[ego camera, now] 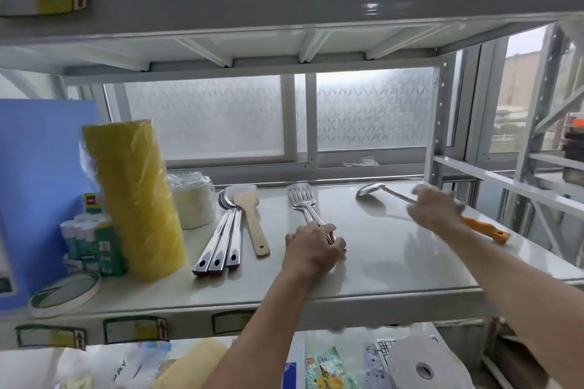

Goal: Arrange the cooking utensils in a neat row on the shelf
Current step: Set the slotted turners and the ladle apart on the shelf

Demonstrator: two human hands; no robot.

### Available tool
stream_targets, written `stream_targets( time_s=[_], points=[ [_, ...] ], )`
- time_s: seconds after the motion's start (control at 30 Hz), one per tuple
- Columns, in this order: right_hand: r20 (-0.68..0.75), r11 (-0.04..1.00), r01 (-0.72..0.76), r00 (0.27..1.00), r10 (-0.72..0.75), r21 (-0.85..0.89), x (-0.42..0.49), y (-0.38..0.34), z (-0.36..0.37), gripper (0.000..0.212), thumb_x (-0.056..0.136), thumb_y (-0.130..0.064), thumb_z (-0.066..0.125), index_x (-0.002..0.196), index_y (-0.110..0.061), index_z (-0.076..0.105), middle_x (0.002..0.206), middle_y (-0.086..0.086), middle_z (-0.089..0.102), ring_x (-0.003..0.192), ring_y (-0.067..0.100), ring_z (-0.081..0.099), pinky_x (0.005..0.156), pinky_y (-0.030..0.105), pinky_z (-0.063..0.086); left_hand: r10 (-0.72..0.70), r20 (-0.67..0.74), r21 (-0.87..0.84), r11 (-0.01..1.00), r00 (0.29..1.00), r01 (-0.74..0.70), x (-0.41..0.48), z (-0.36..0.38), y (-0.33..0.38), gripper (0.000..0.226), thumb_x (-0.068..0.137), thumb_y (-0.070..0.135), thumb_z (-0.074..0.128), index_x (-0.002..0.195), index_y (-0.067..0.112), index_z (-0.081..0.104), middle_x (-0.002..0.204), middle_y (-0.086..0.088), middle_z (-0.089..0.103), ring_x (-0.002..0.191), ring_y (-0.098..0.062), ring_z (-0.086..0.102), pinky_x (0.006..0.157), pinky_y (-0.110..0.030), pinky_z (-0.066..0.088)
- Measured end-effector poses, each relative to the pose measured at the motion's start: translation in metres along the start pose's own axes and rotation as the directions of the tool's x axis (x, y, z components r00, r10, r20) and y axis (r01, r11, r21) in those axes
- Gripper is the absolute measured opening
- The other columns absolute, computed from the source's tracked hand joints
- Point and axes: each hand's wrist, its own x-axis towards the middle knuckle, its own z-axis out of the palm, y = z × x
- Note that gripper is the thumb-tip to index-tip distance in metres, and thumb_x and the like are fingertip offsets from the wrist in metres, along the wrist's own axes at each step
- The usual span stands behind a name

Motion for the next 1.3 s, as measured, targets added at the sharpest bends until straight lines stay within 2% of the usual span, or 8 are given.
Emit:
stream_targets(
  time_s=[0.13, 0.23, 0.33, 0.43, 0.63, 0.83, 1.03, 1.3],
  points=[
    [0.067, 0.964, -0.145, 0.984, 0.164, -0.225, 0.010, 0.064, -0.005, 0.041, 0.093, -0.018, 0.043, 0.134, -0.011, 0.042, 0.138, 0.020, 0.045, 0.130, 0.040, 0.042, 0.107, 0.054, 0.034, 0.019, 0.000, -0.001, 1.000, 1.000, -0.019, 0.002, 0.003, -0.001, 0.051, 0.092, 0.049, 0.044, 0.137, 0.029, 0.058, 0.141, 0.001, 0.056, 0.133, -0.023, 0.049, 0.106, -0.042, 0.032],
    [0.030, 0.971, -0.049, 0.998, 0.057, -0.235, 0.011, 0.090, 0.000, 0.036, 0.096, -0.012, 0.034, 0.131, -0.007, 0.038, 0.134, 0.022, 0.049, 0.125, 0.040, 0.045, 0.100, 0.053, 0.041, 0.023, -0.001, -0.007, 1.000, 1.000, -0.023, 0.003, 0.003, -0.001, 0.052, 0.092, 0.049, 0.043, 0.137, 0.028, 0.058, 0.142, 0.001, 0.056, 0.132, -0.022, 0.051, 0.107, -0.041, 0.034],
    [-0.004, 0.980, 0.041, 0.999, -0.043, -0.195, 0.012, 0.099, -0.003, 0.014, 0.099, -0.016, 0.042, 0.112, -0.010, 0.043, 0.120, 0.020, 0.058, 0.111, 0.039, 0.055, 0.086, 0.047, 0.046, 0.034, 0.022, -0.012, 0.999, 0.999, -0.034, 0.002, 0.004, -0.002, 0.054, 0.092, 0.052, 0.043, 0.139, 0.028, 0.055, 0.145, 0.001, 0.052, 0.131, -0.024, 0.052, 0.109, -0.040, 0.035],
    [0.028, 0.996, 0.035, 0.999, -0.033, -0.086, 0.014, 0.097, -0.012, 0.024, 0.103, -0.026, 0.047, 0.112, -0.005, 0.053, 0.117, 0.022, 0.061, 0.107, 0.039, 0.061, 0.078, 0.040, 0.043, 0.050, 0.052, -0.024, 0.999, 0.997, -0.049, 0.000, 0.005, -0.001, 0.057, 0.092, 0.056, 0.042, 0.141, 0.030, 0.053, 0.149, 0.001, 0.048, 0.130, -0.028, 0.051, 0.111, -0.041, 0.035],
    [0.017, 0.999, -0.038, 0.999, 0.039, -0.030, 0.023, 0.112, -0.016, 0.038, 0.107, -0.035, 0.034, 0.091, -0.008, 0.056, 0.094, 0.018, 0.060, 0.089, 0.036, 0.057, 0.079, 0.042, 0.046, 0.057, 0.095, -0.046, 0.998, 0.994, -0.053, 0.001, 0.009, -0.004, 0.063, 0.087, 0.064, 0.040, 0.141, 0.035, 0.050, 0.153, 0.003, 0.042, 0.133, -0.028, 0.046, 0.115, -0.043, 0.033],
    [-0.016, 0.983, -0.023, 1.000, 0.020, -0.180, 0.029, 0.134, -0.007, 0.036, 0.097, -0.032, 0.047, 0.108, -0.004, 0.067, 0.117, 0.024, 0.059, 0.114, 0.040, 0.057, 0.097, 0.044, 0.049, 0.051, 0.079, -0.065, 0.997, 0.996, -0.046, 0.003, 0.011, -0.004, 0.061, 0.088, 0.064, 0.042, 0.141, 0.035, 0.050, 0.151, 0.004, 0.044, 0.129, -0.030, 0.049, 0.109, -0.044, 0.039],
    [-0.013, 0.984, -0.007, 1.000, 0.005, -0.178, 0.027, 0.138, -0.013, 0.033, 0.100, -0.033, 0.047, 0.099, -0.008, 0.069, 0.112, 0.019, 0.061, 0.109, 0.037, 0.059, 0.089, 0.043, 0.051, 0.067, 0.061, -0.074, 0.995, 0.996, -0.062, 0.004, 0.011, -0.005, 0.058, 0.090, 0.063, 0.041, 0.139, 0.034, 0.052, 0.149, 0.006, 0.045, 0.132, -0.024, 0.050, 0.108, -0.042, 0.041],
    [0.032, 0.986, 0.009, 0.999, -0.003, -0.169, 0.037, 0.144, -0.017, 0.037, 0.094, -0.041, 0.051, 0.074, -0.014, 0.067, 0.082, 0.011, 0.065, 0.081, 0.030, 0.062, 0.077, 0.037, 0.054, 0.070, 0.070, -0.082, 0.995, 0.995, -0.064, 0.005, 0.010, -0.004, 0.057, 0.091, 0.060, 0.043, 0.140, 0.032, 0.052, 0.152, 0.006, 0.042, 0.135, -0.022, 0.047, 0.109, -0.042, 0.040]
  ],
)
